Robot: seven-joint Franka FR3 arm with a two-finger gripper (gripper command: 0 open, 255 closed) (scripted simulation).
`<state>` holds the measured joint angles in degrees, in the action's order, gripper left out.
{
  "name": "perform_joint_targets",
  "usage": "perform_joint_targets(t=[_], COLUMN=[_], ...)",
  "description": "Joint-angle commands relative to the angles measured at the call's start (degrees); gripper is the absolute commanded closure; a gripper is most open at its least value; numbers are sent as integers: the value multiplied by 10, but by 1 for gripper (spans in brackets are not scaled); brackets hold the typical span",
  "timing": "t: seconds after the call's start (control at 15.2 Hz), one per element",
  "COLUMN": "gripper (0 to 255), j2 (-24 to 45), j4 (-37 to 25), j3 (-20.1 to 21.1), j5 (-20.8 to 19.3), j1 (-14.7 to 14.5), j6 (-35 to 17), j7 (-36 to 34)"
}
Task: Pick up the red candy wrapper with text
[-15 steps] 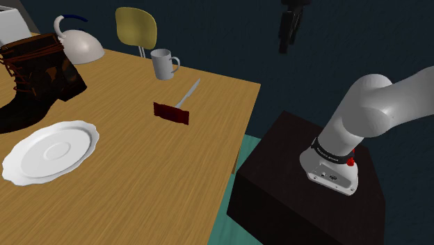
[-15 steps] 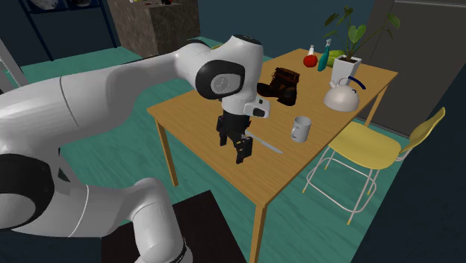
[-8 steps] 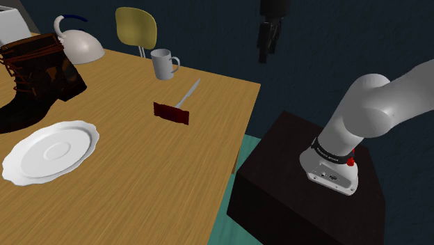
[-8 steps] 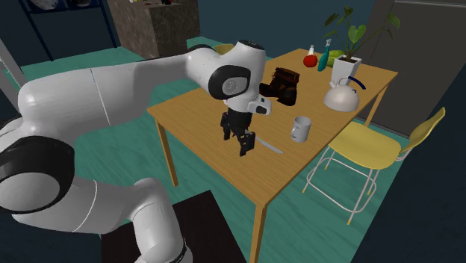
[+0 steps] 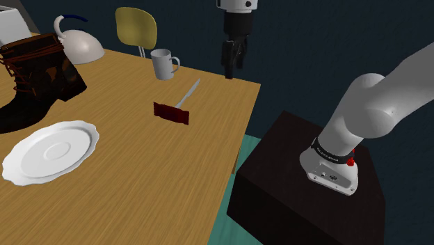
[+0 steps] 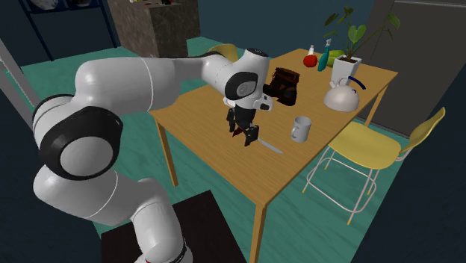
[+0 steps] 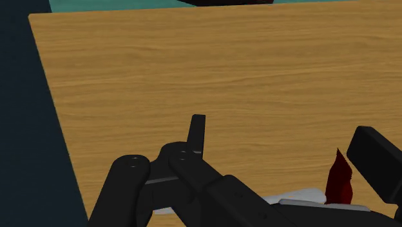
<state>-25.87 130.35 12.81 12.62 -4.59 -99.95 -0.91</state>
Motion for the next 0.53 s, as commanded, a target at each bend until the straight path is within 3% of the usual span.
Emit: perform_joint_targets(t=[0.0,0.46], gripper=[0,0], j2=[31,160], j4=[-12,-86], j3=[12,54], j5=[8,17], j1=[-6,-26], j6=[-25,-98], j7=[-6,-31])
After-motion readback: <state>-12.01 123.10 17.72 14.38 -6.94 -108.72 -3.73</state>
